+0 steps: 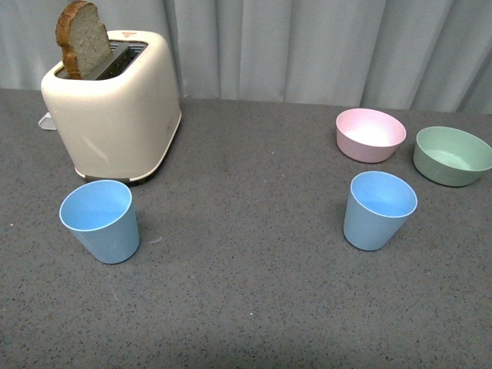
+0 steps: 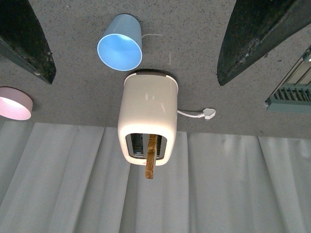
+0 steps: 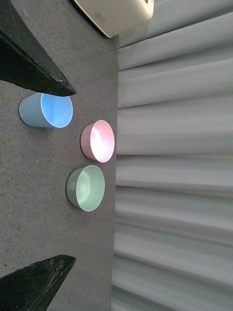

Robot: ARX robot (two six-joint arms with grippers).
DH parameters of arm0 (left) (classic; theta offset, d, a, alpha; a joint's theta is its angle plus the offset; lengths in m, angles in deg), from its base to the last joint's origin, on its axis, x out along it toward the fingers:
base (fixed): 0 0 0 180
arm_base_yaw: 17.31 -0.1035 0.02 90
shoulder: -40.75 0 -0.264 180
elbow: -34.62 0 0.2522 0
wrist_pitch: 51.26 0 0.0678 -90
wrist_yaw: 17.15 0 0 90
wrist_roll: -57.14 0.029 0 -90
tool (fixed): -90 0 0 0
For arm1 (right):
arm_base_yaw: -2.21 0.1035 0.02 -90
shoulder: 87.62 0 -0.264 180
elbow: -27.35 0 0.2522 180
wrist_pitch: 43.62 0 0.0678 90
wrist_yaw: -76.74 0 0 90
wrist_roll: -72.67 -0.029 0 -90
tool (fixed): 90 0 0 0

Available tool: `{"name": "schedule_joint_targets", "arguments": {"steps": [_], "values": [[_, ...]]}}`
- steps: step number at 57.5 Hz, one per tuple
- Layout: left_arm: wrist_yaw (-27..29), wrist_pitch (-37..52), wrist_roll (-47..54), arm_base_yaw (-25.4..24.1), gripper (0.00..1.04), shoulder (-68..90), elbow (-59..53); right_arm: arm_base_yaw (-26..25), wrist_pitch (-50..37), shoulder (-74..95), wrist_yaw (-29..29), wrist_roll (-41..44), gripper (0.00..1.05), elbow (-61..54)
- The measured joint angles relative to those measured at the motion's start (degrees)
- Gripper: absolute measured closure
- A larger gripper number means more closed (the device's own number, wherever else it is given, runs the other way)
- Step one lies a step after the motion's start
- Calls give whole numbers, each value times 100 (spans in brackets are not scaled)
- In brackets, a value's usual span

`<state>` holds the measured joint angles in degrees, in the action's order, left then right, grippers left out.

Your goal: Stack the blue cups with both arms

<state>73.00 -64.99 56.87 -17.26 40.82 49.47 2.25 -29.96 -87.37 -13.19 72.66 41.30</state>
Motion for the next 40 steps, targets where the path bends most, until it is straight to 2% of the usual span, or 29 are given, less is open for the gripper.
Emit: {"name": "schedule_joint_targets", "arguments": {"steps": [40], "values": [[0, 0, 0, 0, 7, 0, 0, 0, 0, 0, 0, 0, 10, 0]]}}
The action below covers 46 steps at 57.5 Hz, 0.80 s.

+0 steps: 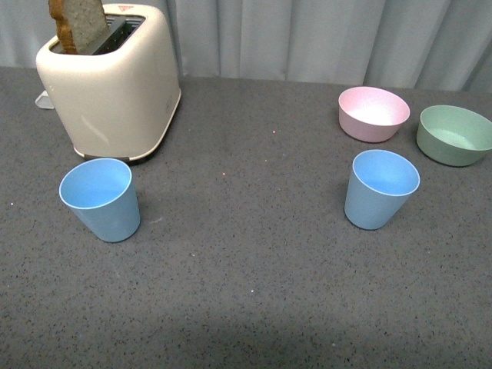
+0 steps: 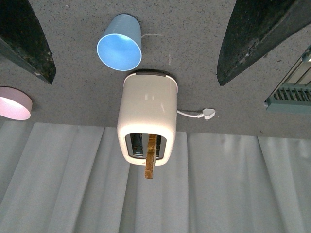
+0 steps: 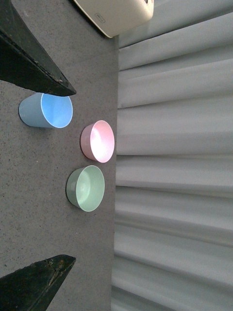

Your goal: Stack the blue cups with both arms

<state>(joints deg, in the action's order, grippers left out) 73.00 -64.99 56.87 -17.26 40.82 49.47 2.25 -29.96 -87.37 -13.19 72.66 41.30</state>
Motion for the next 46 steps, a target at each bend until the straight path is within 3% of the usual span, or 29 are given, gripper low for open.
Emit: {"name": "schedule_joint_targets", "arguments": {"steps": [26, 31, 33, 37, 38, 46], "values": [[7, -9, 0, 7, 7, 7, 4, 0, 0, 0, 2, 0, 10, 0], [1488, -693, -627, 348, 7, 874, 306, 2, 0, 0, 0, 0, 10, 0], [1628, -573, -813, 282, 7, 1344, 330, 0, 0, -4, 0, 0, 10, 0], [1488, -109, -999, 81, 7, 2122, 382, 0, 2, -4, 0, 0, 10, 0], [636, 1456, -1252, -463, 7, 4642, 1036, 0, 2, -4, 2, 0, 10, 0], [-44, 1300, -1510, -553, 7, 6406, 1847, 0, 2, -4, 2, 0, 10, 0]]}}
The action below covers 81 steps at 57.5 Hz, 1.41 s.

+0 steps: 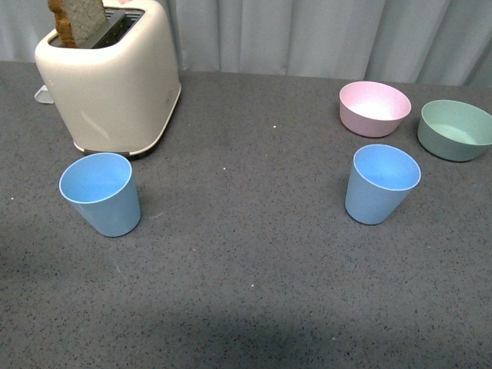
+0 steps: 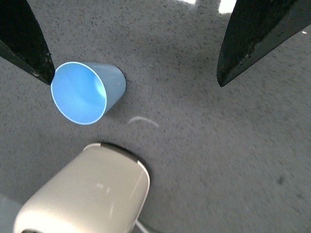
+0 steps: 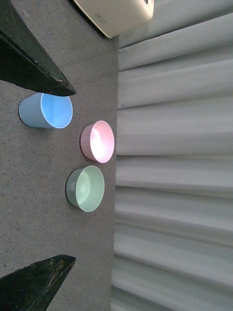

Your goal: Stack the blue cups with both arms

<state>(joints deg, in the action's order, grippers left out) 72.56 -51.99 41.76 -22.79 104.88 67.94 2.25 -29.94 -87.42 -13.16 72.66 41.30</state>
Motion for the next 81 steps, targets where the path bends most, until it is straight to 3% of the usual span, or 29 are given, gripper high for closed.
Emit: {"name": "schedule_joint_targets", "arguments": {"steps": [7, 23, 46, 81], "values": [[-328, -269, -127, 127, 7, 1303, 813, 0, 0, 0, -2, 0, 10, 0], [-236, -1110, 2, 551, 7, 2955, 2166, 0, 0, 0, -2, 0, 10, 0], [-319, -1482, -256, 778, 7, 3908, 2800, 0, 0, 0, -2, 0, 10, 0], [-24, -2061, -450, 918, 101, 4304, 3300, 0, 0, 0, -2, 0, 10, 0]]}}
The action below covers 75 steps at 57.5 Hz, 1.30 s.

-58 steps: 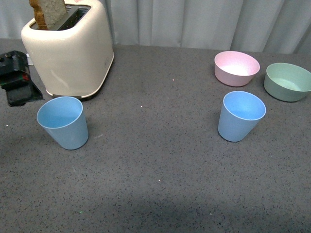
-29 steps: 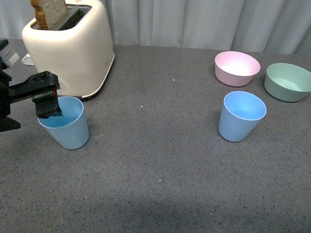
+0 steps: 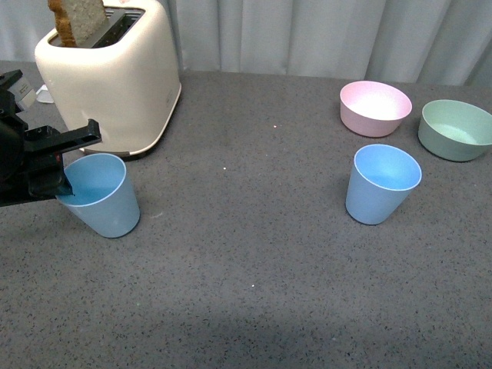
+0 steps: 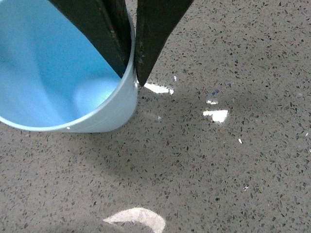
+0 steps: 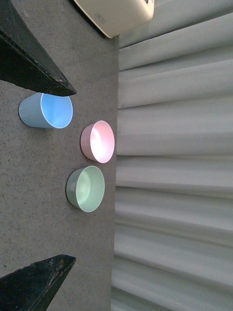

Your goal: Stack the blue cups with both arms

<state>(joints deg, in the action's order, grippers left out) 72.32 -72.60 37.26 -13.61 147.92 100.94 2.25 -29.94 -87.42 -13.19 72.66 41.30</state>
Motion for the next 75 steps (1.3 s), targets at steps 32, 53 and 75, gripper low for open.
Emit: {"name": "schedule_joint_targets", "arguments": {"steps": [32, 53, 75], "values": [[439, -334, -63, 1423, 101, 118, 807, 0, 0, 0, 0, 0, 10, 0], [616, -498, -442, 2199, 101, 876, 1578, 0, 0, 0, 0, 0, 10, 0], [623, -669, -623, 2282, 91, 1156, 1917, 0, 0, 0, 2, 0, 10, 0]]}}
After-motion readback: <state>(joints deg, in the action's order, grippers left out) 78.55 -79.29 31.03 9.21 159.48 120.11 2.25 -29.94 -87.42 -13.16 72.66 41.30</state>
